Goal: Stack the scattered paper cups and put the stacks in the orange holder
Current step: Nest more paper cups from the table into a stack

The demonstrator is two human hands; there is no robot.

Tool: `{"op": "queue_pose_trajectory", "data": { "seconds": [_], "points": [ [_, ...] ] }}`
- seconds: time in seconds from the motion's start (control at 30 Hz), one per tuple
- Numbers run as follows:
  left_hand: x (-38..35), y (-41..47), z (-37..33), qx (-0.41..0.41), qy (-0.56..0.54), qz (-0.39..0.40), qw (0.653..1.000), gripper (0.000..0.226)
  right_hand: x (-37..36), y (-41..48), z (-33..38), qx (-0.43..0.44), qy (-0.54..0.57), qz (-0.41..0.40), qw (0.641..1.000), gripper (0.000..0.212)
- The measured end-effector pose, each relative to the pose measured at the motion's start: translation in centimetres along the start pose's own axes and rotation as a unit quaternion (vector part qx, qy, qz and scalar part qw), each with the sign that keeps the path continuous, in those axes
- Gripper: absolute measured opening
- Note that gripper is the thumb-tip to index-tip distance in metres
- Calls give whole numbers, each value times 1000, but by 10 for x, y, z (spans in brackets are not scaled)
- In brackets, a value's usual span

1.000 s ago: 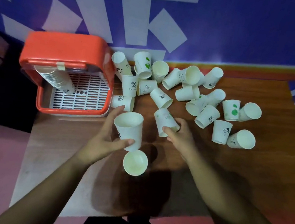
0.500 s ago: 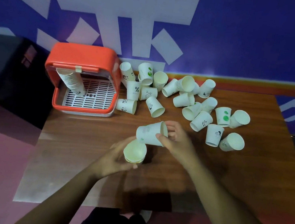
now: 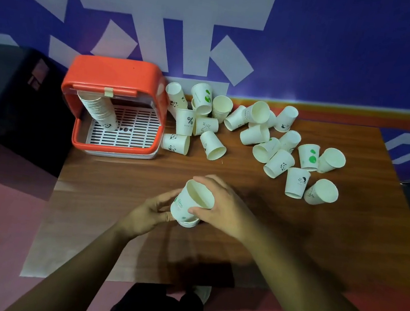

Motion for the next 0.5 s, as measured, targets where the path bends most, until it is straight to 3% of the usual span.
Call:
{"op": "queue_pose_trajectory", "data": {
  "seconds": [0.5],
  "points": [
    [9, -1, 17, 102, -93, 22, 990, 39, -10, -1, 1, 42, -153, -7, 987, 74]
  ]
}}
Point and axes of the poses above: each hand's wrist, its own y-axis towards the middle knuckle, its own x-axis out of the back of the hand, z = x × y, the point moved 5 cm from there along y, towards the middle knuckle
